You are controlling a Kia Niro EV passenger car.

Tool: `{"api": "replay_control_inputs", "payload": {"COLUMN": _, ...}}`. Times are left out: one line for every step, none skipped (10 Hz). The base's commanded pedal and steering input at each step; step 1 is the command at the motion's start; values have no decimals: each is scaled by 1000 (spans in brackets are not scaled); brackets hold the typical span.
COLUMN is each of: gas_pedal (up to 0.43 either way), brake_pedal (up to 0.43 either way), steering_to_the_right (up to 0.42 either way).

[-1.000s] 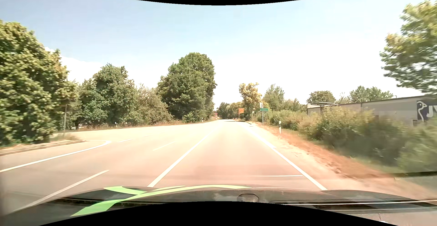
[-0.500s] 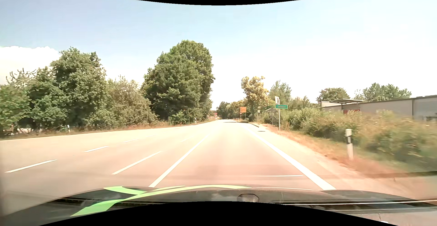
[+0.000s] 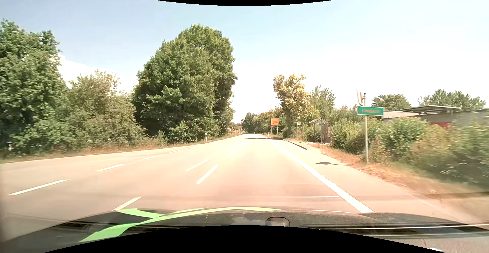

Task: Follow the waypoints while adhering to traffic rules and regulations

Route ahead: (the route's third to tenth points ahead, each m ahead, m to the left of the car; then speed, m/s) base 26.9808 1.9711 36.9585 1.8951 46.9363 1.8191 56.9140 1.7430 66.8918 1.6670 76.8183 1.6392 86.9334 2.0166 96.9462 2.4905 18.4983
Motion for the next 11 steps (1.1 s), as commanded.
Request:
{"api": "replay_control_inputs", "payload": {"gas_pedal": 157, "brake_pedal": 0, "steering_to_the_right": 0}}
{"api": "replay_control_inputs", "payload": {"gas_pedal": 157, "brake_pedal": 0, "steering_to_the_right": 0}}
{"api": "replay_control_inputs", "payload": {"gas_pedal": 157, "brake_pedal": 0, "steering_to_the_right": 0}}
{"api": "replay_control_inputs", "payload": {"gas_pedal": 157, "brake_pedal": 0, "steering_to_the_right": 0}}
{"api": "replay_control_inputs", "payload": {"gas_pedal": 150, "brake_pedal": 0, "steering_to_the_right": 0}}
{"api": "replay_control_inputs", "payload": {"gas_pedal": 138, "brake_pedal": 0, "steering_to_the_right": 0}}
{"api": "replay_control_inputs", "payload": {"gas_pedal": 138, "brake_pedal": 0, "steering_to_the_right": 0}}
{"api": "replay_control_inputs", "payload": {"gas_pedal": 138, "brake_pedal": 0, "steering_to_the_right": 0}}
{"api": "replay_control_inputs", "payload": {"gas_pedal": 138, "brake_pedal": 0, "steering_to_the_right": 0}}
{"api": "replay_control_inputs", "payload": {"gas_pedal": 138, "brake_pedal": 0, "steering_to_the_right": 0}}
{"api": "replay_control_inputs", "payload": {"gas_pedal": 130, "brake_pedal": 0, "steering_to_the_right": 0}}
